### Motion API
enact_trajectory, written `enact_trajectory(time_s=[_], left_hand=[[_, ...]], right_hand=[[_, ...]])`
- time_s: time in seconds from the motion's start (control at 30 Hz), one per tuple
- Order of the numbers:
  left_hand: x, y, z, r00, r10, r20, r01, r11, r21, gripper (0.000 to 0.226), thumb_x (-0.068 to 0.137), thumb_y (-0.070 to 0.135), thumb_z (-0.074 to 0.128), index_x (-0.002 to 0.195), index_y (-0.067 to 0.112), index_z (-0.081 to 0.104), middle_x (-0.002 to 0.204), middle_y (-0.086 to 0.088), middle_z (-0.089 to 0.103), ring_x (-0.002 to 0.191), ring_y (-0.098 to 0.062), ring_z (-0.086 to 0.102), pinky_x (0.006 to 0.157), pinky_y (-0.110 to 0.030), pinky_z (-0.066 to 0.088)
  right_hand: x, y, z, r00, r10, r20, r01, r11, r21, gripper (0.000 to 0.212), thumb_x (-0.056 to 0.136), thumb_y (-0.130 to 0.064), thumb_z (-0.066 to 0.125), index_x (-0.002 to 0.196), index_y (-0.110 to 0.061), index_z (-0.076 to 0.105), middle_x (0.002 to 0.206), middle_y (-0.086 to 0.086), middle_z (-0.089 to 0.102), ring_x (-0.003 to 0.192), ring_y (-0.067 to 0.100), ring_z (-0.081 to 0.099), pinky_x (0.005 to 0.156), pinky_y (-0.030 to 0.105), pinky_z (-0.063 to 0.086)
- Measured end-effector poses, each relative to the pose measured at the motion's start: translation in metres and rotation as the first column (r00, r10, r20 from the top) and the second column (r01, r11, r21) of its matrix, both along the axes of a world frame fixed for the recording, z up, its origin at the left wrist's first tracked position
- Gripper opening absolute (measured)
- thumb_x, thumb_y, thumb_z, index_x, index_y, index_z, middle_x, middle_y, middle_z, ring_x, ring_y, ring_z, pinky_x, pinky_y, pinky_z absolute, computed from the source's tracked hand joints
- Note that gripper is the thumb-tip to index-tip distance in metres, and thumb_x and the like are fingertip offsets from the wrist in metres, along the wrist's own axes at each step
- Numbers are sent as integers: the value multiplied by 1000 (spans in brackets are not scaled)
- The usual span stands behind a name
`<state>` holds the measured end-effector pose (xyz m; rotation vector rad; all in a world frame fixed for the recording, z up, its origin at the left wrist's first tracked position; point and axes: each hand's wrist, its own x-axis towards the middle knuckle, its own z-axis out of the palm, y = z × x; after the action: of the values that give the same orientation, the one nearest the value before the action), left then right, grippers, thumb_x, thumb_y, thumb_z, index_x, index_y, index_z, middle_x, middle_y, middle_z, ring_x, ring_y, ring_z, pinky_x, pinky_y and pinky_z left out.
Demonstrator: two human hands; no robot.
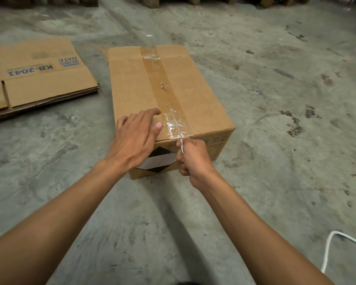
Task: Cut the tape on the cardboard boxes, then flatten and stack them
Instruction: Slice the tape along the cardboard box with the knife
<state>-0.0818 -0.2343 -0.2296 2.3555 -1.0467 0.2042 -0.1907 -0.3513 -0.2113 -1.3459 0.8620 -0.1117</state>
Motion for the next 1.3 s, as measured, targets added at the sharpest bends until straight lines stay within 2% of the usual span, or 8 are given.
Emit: enact_trajectory(time_s=[0.17,0.37,0.5,0.57,0.83,0.97,1.17,1.3], left_hand=[[2,1,1,999,14,-35,-16,998,-62,45,104,47,20,140,26,37,116,3,54,111,-15,49,99,-32,25],[1,2,1,997,-25,-66,19,996,-86,44,104,46,20,140,28,37,114,4,54,110,-12,50,101,-34,25],[5,0,-2,1000,17,-8,-17,999,-32,44,104,48,18,138,29,40,120,3,51,114,-15,48,102,-36,26],[7,0,-4,999,50,21,-51,998,45,46,103,51,15,136,34,42,129,0,47,126,-18,42,106,-40,24],[10,0,-4,997,72,-25,-62,959,277,57,96,64,2,147,49,23,162,9,16,151,-21,3,114,-64,-6],[8,0,-3,997,79,16,-80,954,289,55,97,64,6,145,49,28,159,10,24,150,-21,10,111,-70,2],[13,14,0,998,15,61,-32,957,289,54,98,63,8,138,47,40,151,11,40,144,-19,27,110,-65,18],[24,36,-4,980,-9,201,-47,962,270,60,94,70,11,131,45,51,138,9,53,133,-17,41,110,-55,22]], right_hand=[[-8,0,-4,987,-69,147,4,914,405,37,105,-29,33,72,-18,45,42,-6,21,34,8,13,36,18,11],[-5,2,-13,999,48,-12,-49,940,-336,41,102,-24,34,66,-18,53,49,-4,44,43,11,37,45,25,27],[-10,-3,2,996,0,88,-21,971,237,34,104,-25,33,74,-17,45,41,-6,26,33,8,18,37,18,14],[-14,-2,6,993,8,116,-44,949,313,32,105,-26,34,77,-16,45,40,-7,24,32,7,14,38,16,11],[-48,-28,32,929,359,-92,-369,921,-124,27,100,-24,38,80,-13,55,46,-4,29,39,11,19,44,21,14],[-28,-42,38,956,281,-90,-289,829,-479,37,99,-26,40,69,-17,60,46,-5,44,40,10,36,45,22,26],[38,-65,25,969,231,-83,-161,343,-925,44,101,-31,35,69,-16,60,73,-4,61,76,17,52,66,32,39],[39,-58,8,899,425,-106,-291,397,-871,37,103,-22,34,69,-25,47,77,-15,51,85,17,48,85,38,38]])
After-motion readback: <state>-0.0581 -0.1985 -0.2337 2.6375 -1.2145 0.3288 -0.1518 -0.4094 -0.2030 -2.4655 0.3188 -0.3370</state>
